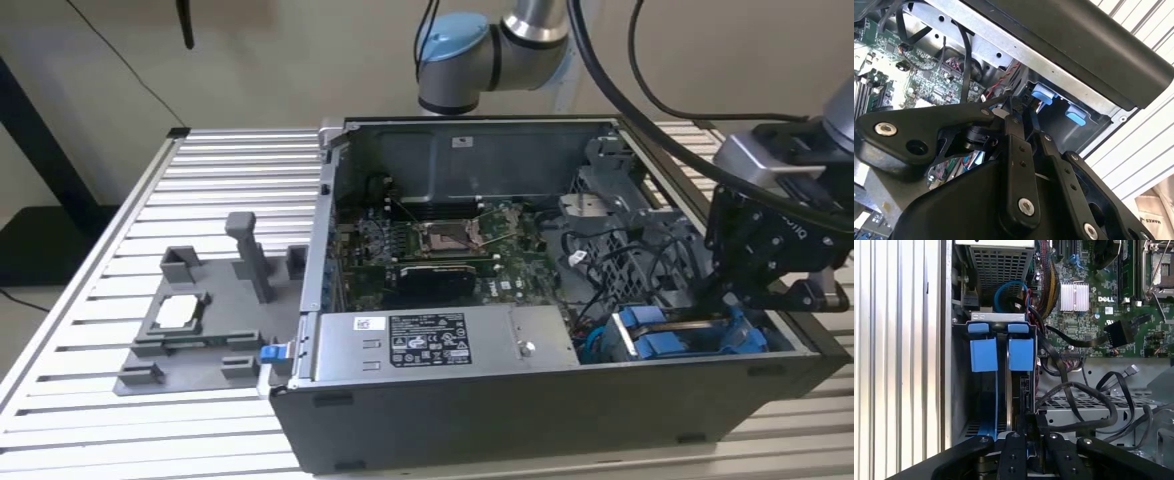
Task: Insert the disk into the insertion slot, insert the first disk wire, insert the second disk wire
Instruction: 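Insert the first disk wire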
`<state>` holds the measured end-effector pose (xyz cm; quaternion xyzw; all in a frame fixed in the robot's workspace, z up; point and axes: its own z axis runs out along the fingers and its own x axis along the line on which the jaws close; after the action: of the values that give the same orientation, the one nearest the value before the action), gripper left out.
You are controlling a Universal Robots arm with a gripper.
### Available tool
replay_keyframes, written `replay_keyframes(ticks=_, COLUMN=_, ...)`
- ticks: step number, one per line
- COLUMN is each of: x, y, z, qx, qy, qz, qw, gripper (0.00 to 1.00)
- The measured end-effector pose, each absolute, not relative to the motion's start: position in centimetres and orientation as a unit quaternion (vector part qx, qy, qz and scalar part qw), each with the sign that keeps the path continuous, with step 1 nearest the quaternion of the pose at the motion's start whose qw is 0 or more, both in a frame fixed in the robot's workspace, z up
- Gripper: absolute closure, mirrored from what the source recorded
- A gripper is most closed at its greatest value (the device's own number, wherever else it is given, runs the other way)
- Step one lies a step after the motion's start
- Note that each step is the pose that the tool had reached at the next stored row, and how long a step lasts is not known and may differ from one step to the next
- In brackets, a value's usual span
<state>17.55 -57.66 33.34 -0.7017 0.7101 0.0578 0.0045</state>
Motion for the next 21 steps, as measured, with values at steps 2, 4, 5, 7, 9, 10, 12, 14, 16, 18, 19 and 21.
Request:
replay_keyframes(ticks=2, x=17.6, y=-57.7, z=33.2, qx=-0.701, qy=0.71, qz=0.058, qw=0.005, gripper=0.81)
replay_keyframes(ticks=4, x=17.6, y=-57.7, z=33.2, qx=-0.701, qy=0.71, qz=0.058, qw=0.005, gripper=0.81)
replay_keyframes(ticks=5, x=17.6, y=-57.7, z=33.2, qx=-0.701, qy=0.71, qz=0.058, qw=0.005, gripper=0.79)
replay_keyframes(ticks=7, x=17.6, y=-57.7, z=33.5, qx=-0.701, qy=0.71, qz=0.058, qw=0.005, gripper=0.79)
replay_keyframes(ticks=9, x=17.6, y=-57.7, z=33.9, qx=-0.701, qy=0.71, qz=0.058, qw=0.005, gripper=0.73)
replay_keyframes(ticks=10, x=17.5, y=-57.7, z=34.1, qx=-0.701, qy=0.71, qz=0.058, qw=0.005, gripper=0.73)
replay_keyframes(ticks=12, x=17.6, y=-57.7, z=34.5, qx=-0.701, qy=0.71, qz=0.058, qw=0.005, gripper=0.73)
replay_keyframes(ticks=14, x=17.6, y=-57.7, z=34.9, qx=-0.701, qy=0.71, qz=0.058, qw=0.005, gripper=0.73)
replay_keyframes(ticks=16, x=17.6, y=-57.7, z=35.3, qx=-0.701, qy=0.71, qz=0.058, qw=0.005, gripper=0.73)
replay_keyframes(ticks=18, x=17.6, y=-57.7, z=35.7, qx=-0.701, qy=0.71, qz=0.058, qw=0.005, gripper=0.73)
replay_keyframes(ticks=19, x=17.6, y=-57.7, z=35.9, qx=-0.701, qy=0.71, qz=0.058, qw=0.004, gripper=0.73)
replay_keyframes(ticks=21, x=17.6, y=-57.7, z=36.5, qx=-0.701, qy=0.711, qz=0.057, qw=0.003, gripper=0.73)
